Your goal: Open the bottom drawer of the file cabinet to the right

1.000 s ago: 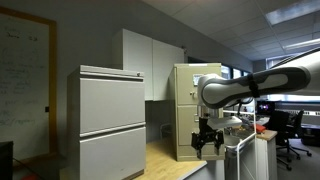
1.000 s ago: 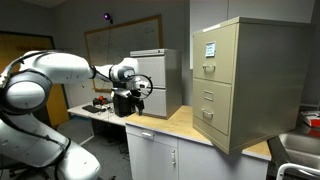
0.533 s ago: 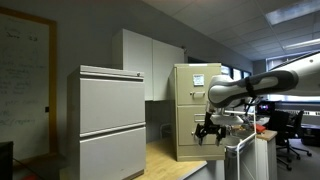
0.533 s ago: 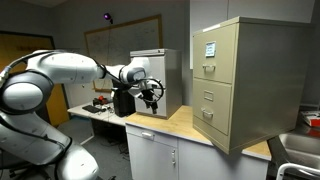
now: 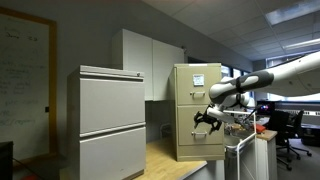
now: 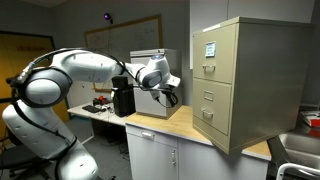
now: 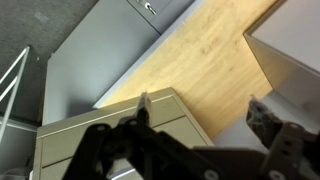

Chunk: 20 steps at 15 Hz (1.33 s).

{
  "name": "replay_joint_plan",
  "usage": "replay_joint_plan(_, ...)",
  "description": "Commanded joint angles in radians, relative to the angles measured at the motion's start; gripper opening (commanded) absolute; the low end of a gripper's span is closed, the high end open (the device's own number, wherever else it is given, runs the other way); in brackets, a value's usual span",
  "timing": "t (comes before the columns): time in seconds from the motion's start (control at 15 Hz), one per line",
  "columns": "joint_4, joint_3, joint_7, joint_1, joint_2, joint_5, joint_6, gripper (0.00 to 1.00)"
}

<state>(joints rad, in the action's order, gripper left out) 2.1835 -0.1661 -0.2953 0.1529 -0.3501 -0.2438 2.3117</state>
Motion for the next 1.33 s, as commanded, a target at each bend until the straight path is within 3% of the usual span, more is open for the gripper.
replay_joint_plan(0.0,-0.150,-0.052,-0.002,-0.003,0.141,-0.145,0.048,1.00)
replay_joint_plan(0.33,-0.249,-0.109,0.017,0.012,0.291,-0.394,0.095,1.00)
replay_joint_plan(0.73,-0.296,-0.118,0.072,0.082,0.404,-0.670,0.118,1.00)
replay_joint_plan(1.0,-0.336,-0.122,0.092,0.132,0.464,-0.776,0.105,1.00)
replay_joint_plan(1.27,-0.386,-0.121,0.078,0.165,0.528,-0.808,0.085,1.00)
